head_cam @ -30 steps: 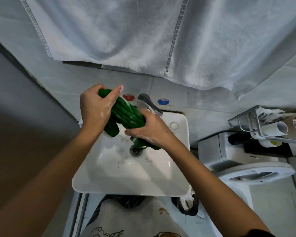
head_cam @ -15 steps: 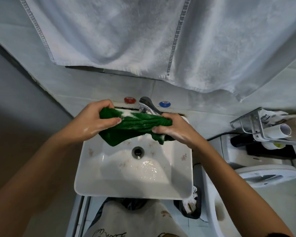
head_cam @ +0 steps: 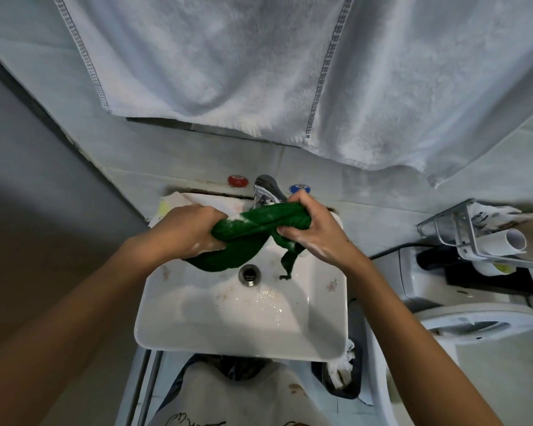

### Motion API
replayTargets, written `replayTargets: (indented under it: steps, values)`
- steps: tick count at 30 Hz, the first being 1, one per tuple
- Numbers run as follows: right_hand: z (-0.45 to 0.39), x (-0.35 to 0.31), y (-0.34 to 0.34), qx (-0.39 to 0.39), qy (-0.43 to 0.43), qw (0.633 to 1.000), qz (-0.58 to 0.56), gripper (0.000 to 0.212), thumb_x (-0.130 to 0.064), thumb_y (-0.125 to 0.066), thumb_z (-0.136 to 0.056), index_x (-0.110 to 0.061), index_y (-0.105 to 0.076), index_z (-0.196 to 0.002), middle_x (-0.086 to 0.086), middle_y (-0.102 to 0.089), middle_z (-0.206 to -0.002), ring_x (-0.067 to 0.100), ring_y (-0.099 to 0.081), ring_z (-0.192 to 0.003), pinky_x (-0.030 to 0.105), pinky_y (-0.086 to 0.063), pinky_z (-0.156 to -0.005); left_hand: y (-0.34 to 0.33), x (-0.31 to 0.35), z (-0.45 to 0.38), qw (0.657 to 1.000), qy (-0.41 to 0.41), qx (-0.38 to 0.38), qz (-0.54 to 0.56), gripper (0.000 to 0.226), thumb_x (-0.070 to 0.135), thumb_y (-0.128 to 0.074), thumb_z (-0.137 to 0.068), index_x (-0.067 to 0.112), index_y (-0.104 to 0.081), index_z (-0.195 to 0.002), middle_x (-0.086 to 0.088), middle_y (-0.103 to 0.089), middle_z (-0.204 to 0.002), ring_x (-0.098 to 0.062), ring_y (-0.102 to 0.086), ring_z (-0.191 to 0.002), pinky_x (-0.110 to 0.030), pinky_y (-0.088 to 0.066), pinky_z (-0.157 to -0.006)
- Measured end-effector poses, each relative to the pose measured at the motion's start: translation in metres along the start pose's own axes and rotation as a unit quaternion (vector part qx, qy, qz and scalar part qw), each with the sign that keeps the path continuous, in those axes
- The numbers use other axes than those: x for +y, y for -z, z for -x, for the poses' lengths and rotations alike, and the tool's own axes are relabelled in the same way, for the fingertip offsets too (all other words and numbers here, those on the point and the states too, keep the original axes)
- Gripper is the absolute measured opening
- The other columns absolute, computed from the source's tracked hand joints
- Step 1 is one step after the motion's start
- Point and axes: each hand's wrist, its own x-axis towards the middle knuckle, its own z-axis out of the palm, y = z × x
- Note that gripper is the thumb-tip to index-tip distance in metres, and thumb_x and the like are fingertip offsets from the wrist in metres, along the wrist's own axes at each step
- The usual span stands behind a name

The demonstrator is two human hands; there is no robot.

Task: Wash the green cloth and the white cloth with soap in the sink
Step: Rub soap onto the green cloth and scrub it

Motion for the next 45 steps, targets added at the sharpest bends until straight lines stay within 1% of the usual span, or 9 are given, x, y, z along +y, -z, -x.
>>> replayTargets:
  steps: [3,10,15,19,26,31,34,40,45]
  values:
    - [-0.001,0.005,0.001,-0.007,0.004,1.0,0.007,0.034,0.001,-0.071,-0.081,-0.024,-0.048,-0.087,-0.006,-0.056,-0.08,0.002,-0.054,-0.068,0.015,-0.045,-0.063,-0.006,-0.002,0.0,0.998,-0.007,0.052,0.034,0.021,0.04,-0.067,-0.08,0.021,-0.064,-0.087,0.002,-0.062,-0.084,-0.02,-0.059,-0.078,-0.032,-0.044,-0.061]
    - [-0.003,0.011,0.002,-0.022,-0.009,1.0,-0.015,0.031,0.001,-0.07,-0.081,-0.019,-0.047,-0.088,-0.002,-0.056,-0.082,0.004,-0.055,-0.067,0.019,-0.046,-0.061,-0.015,-0.001,-0.001,0.989,0.027,0.095,0.112,0.022,-0.002,-0.056,-0.073,0.017,-0.047,-0.08,-0.005,-0.053,-0.071,-0.029,-0.054,-0.073,-0.033,-0.04,-0.055]
    - [-0.004,0.014,-0.001,-0.025,-0.024,0.999,-0.017,0.032,-0.007,-0.071,-0.084,-0.027,-0.047,-0.088,0.0,-0.062,-0.086,0.001,-0.06,-0.065,0.016,-0.046,-0.059,-0.015,0.003,0.006,0.988,0.061,0.139,0.039,0.02,0.008,-0.057,-0.073,0.019,-0.047,-0.085,-0.007,-0.054,-0.072,-0.029,-0.049,-0.069,-0.032,-0.036,-0.057]
    - [-0.004,0.015,-0.002,-0.034,-0.017,0.999,-0.017,0.036,-0.007,-0.07,-0.085,-0.033,-0.05,-0.098,-0.007,-0.06,-0.097,0.007,-0.06,-0.083,0.017,-0.048,-0.069,-0.014,-0.001,0.013,0.99,0.059,0.126,0.019,0.017,0.024,-0.058,-0.074,0.02,-0.049,-0.089,-0.005,-0.057,-0.074,-0.027,-0.048,-0.068,-0.031,-0.034,-0.058]
    - [0.003,0.015,0.004,-0.034,-0.042,0.998,-0.02,0.028,-0.012,-0.074,-0.082,-0.024,-0.06,-0.103,-0.006,-0.062,-0.094,-0.004,-0.06,-0.08,0.011,-0.047,-0.068,-0.016,-0.014,0.022,0.99,0.084,0.055,0.098,0.048,0.047,-0.068,-0.077,0.026,-0.048,-0.115,0.003,-0.063,-0.091,-0.015,-0.058,-0.071,-0.03,-0.047,-0.062]
    - [0.005,0.022,-0.003,0.036,-0.045,0.998,0.017,0.01,-0.028,-0.071,-0.085,-0.023,-0.063,-0.089,-0.005,-0.062,-0.082,0.004,-0.059,-0.071,0.016,-0.047,-0.06,-0.014,-0.021,0.025,0.987,0.04,0.022,0.156,0.03,0.053,-0.073,-0.072,0.027,-0.059,-0.077,0.004,-0.058,-0.067,-0.013,-0.054,-0.061,-0.03,-0.037,-0.053]
    - [0.004,0.02,-0.009,0.088,-0.047,0.995,-0.01,0.013,-0.025,-0.072,-0.085,-0.019,-0.061,-0.083,-0.003,-0.061,-0.074,0.003,-0.057,-0.06,0.018,-0.047,-0.052,-0.019,-0.024,0.026,0.952,0.021,0.033,0.305,0.037,0.053,-0.076,-0.068,0.021,-0.061,-0.081,-0.003,-0.063,-0.069,-0.017,-0.06,-0.061,-0.033,-0.044,-0.055]
    - [-0.002,0.015,-0.022,0.116,-0.046,0.99,-0.066,0.028,-0.003,-0.066,-0.085,-0.025,-0.049,-0.079,-0.004,-0.054,-0.075,-0.001,-0.054,-0.062,0.018,-0.047,-0.057,-0.026,-0.02,0.021,0.877,-0.004,0.135,0.461,0.028,0.007,-0.072,-0.079,0.02,-0.053,-0.095,0.002,-0.064,-0.083,0.001,-0.062,-0.072,-0.014,-0.048,-0.063]
    - [-0.002,0.013,-0.028,0.119,-0.035,0.982,-0.142,0.034,0.013,-0.057,-0.082,-0.021,-0.054,-0.081,-0.001,-0.055,-0.082,0.002,-0.055,-0.063,0.014,-0.044,-0.052,-0.032,-0.02,0.019,0.788,0.005,0.105,0.607,0.029,0.039,-0.079,-0.067,0.035,-0.059,-0.088,0.009,-0.066,-0.079,-0.01,-0.064,-0.075,-0.025,-0.053,-0.069]
